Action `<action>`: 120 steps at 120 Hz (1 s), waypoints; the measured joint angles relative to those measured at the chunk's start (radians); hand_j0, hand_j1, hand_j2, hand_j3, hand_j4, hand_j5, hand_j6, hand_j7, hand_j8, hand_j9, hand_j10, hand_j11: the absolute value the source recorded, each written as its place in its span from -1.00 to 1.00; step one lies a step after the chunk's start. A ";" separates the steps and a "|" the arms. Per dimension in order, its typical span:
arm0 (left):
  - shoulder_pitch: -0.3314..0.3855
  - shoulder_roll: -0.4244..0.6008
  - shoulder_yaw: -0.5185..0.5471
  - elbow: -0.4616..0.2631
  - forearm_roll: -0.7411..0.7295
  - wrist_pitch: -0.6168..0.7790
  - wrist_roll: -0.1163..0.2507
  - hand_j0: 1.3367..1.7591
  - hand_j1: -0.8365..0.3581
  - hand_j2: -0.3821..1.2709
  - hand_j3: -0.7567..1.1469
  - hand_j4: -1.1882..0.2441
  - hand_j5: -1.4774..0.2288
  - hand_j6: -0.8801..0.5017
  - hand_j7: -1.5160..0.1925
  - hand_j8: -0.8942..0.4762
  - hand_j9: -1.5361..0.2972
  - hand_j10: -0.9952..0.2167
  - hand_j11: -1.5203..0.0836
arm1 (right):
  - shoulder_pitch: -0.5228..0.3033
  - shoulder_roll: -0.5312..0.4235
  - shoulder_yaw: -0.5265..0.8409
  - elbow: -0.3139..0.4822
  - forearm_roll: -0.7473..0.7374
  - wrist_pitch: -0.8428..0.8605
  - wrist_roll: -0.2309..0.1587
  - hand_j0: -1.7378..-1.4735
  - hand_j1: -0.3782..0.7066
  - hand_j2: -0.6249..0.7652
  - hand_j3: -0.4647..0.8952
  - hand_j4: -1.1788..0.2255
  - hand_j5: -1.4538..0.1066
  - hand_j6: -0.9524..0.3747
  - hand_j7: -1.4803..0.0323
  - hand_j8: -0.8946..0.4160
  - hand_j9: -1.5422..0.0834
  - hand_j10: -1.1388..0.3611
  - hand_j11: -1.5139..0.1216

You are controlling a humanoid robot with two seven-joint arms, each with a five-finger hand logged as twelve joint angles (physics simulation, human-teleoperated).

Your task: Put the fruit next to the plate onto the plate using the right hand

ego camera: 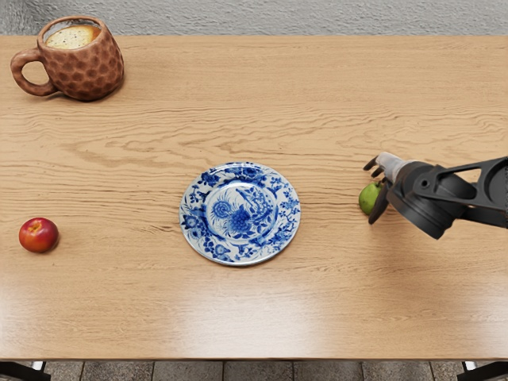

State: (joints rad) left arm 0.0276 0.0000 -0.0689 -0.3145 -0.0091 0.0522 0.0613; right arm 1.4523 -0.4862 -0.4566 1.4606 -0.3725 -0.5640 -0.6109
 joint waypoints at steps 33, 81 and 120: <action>0.000 0.000 0.000 0.000 0.000 0.000 0.000 0.52 0.98 -0.54 -0.21 0.66 0.73 0.27 0.77 0.30 0.67 0.64 0.89 | -0.003 0.004 -0.001 0.000 0.000 -0.013 0.000 -0.40 -0.29 -0.19 -0.32 0.25 0.36 -0.02 0.44 -0.09 0.42 0.12 0.38; 0.000 0.000 0.000 0.000 0.000 0.000 0.000 0.52 0.98 -0.54 -0.21 0.66 0.73 0.27 0.77 0.30 0.67 0.64 0.89 | -0.003 0.005 -0.007 0.001 0.001 -0.013 0.000 -0.40 -0.27 -0.19 -0.32 0.24 0.35 -0.03 0.43 -0.10 0.41 0.11 0.36; 0.000 0.000 0.000 0.000 0.000 0.000 0.000 0.52 0.98 -0.54 -0.21 0.66 0.73 0.27 0.77 0.30 0.67 0.64 0.89 | -0.004 0.005 -0.008 0.003 0.003 -0.013 0.000 -0.39 -0.04 -0.18 -0.32 0.08 0.15 -0.21 0.23 -0.28 0.21 -0.05 0.17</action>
State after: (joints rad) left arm 0.0276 0.0000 -0.0686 -0.3145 -0.0091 0.0522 0.0613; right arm 1.4485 -0.4808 -0.4647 1.4632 -0.3694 -0.5766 -0.6108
